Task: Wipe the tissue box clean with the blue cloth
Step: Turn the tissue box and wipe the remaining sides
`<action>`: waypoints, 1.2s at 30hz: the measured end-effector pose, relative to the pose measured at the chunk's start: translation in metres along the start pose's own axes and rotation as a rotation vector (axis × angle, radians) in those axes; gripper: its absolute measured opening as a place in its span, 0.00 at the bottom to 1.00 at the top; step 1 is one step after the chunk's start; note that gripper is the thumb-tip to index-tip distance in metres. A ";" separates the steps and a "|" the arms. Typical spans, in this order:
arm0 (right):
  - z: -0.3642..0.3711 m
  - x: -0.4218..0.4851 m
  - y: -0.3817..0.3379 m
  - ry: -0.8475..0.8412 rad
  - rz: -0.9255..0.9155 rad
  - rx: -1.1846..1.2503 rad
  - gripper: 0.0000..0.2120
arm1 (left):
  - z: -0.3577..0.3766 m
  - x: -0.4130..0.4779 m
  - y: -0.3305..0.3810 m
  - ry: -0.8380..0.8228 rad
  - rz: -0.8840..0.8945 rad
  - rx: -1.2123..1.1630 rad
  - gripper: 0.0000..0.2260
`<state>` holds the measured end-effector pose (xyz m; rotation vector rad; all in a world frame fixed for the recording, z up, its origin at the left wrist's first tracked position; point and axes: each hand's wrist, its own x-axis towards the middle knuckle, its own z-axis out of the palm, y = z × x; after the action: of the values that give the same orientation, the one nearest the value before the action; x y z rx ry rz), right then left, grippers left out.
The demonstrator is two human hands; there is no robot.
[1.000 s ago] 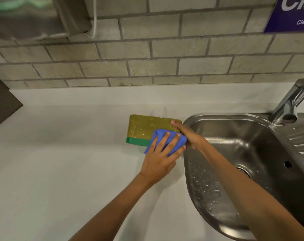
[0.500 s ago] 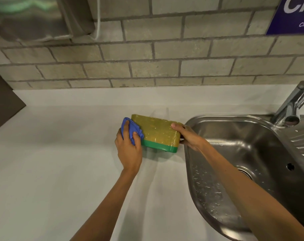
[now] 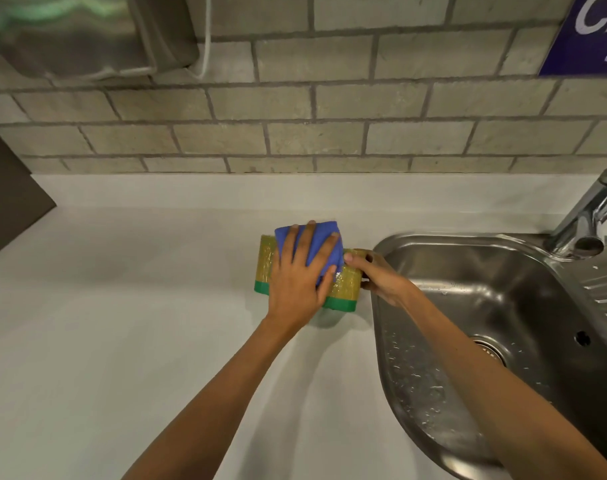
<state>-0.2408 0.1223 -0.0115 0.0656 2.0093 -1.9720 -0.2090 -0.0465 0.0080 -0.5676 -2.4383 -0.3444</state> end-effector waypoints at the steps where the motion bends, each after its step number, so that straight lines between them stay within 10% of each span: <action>1: -0.001 0.000 0.000 0.001 0.003 -0.007 0.39 | 0.000 -0.002 -0.006 0.033 -0.074 -0.016 0.21; 11: 0.000 -0.007 -0.001 0.014 0.013 -0.227 0.54 | -0.017 -0.011 -0.053 -0.121 -1.083 -0.466 0.22; 31: 0.006 -0.023 -0.006 -0.002 -0.008 -0.534 0.67 | -0.027 -0.044 -0.071 -0.155 -1.640 -1.482 0.14; 36: 0.022 -0.072 0.006 0.521 -0.378 -0.443 0.46 | -0.046 -0.072 -0.057 -0.291 -1.573 -1.629 0.15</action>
<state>-0.1669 0.1151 0.0018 0.1119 2.9477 -1.7809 -0.1605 -0.1359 -0.0069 0.9984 -1.6923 -2.9523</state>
